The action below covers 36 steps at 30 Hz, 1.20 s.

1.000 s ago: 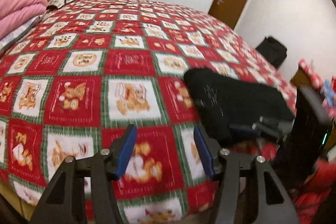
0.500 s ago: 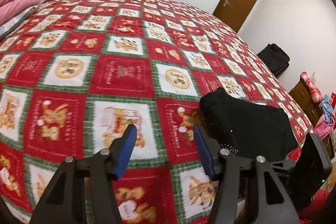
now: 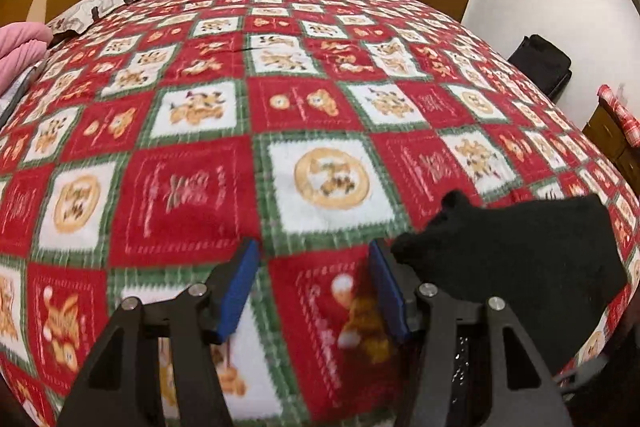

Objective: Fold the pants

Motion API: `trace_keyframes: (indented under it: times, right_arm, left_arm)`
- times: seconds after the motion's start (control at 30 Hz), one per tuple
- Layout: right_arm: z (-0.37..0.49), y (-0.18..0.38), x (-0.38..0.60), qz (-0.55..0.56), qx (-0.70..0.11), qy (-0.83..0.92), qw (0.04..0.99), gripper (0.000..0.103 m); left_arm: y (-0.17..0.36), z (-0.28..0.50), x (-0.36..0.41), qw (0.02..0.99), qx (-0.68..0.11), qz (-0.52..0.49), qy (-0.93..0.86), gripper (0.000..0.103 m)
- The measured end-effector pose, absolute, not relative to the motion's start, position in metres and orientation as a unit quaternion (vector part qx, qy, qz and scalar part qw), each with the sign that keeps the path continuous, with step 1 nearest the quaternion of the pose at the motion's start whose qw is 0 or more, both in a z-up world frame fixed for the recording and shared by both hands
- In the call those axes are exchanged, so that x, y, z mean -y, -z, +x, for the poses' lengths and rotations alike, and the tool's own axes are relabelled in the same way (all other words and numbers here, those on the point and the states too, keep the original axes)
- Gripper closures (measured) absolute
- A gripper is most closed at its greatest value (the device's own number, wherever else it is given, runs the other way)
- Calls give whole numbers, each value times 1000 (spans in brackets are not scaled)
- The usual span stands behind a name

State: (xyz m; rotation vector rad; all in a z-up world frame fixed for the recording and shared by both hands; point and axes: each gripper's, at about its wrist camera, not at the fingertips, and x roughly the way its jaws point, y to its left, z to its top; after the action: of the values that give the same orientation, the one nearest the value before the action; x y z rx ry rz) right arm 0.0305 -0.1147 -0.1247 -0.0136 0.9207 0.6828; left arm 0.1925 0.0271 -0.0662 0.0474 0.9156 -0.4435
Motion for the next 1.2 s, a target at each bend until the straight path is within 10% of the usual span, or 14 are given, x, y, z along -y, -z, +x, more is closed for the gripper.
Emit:
trace_keyframes:
  times: [0.5,0.57,0.63,0.67,1.2]
  right_arm:
    - [11,57,178,93,-329,-258,904,89]
    - [6,41,210,109,-306,-202,924,77]
    - [2,30,251,138,-284,-131,940,32]
    - [-2,27,274,160,-270,-95,945,28]
    - [0,77,314,221,-340,4,914,27]
  left_arm:
    - [35,165,-42,884,-402,-47,235,41]
    - [38,159,-33,883,-403,-49,237,36]
    - [44,152,-24,879,-409,-54,239,34]
    - [47,149,-20,877,-412,-57,241,34]
    - [72,119,18,886,-429,6,175,25]
